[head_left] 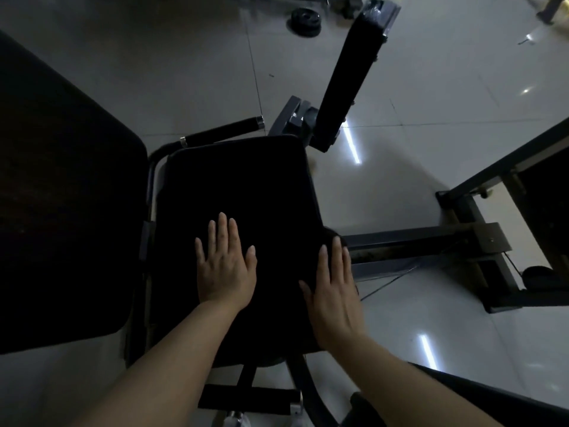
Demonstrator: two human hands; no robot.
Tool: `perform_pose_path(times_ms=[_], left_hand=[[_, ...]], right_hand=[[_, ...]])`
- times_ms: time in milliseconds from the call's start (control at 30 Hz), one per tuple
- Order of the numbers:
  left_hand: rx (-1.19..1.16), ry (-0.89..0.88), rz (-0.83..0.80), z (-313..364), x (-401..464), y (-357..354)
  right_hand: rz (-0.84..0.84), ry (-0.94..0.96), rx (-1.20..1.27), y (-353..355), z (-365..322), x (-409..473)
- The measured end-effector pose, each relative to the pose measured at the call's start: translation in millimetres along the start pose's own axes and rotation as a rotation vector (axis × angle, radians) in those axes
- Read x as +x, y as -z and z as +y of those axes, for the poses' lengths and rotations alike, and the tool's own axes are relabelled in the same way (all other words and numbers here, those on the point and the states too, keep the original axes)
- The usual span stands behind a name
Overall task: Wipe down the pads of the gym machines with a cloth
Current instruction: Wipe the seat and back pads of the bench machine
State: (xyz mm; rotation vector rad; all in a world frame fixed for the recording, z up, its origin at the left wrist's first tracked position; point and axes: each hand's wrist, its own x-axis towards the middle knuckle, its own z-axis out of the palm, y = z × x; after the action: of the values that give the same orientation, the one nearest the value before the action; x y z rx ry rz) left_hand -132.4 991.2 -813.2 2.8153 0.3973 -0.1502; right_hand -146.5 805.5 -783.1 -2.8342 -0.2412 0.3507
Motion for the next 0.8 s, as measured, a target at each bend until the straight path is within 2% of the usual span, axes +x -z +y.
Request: perform_pose_path(times_ms=[567, 667, 800], left_hand=[[0.064, -0.003, 0.069, -6, 5, -16], [0.063, 0.003, 0.065, -5, 6, -15], [0.034, 0.012, 0.066, -5, 6, -14]], right_hand=[[-0.087, 0.065, -0.016, 47, -38, 211], [-0.090, 0.078, -0.006, 47, -36, 215], [-0.093, 0.118, 0.007, 44, -29, 172]])
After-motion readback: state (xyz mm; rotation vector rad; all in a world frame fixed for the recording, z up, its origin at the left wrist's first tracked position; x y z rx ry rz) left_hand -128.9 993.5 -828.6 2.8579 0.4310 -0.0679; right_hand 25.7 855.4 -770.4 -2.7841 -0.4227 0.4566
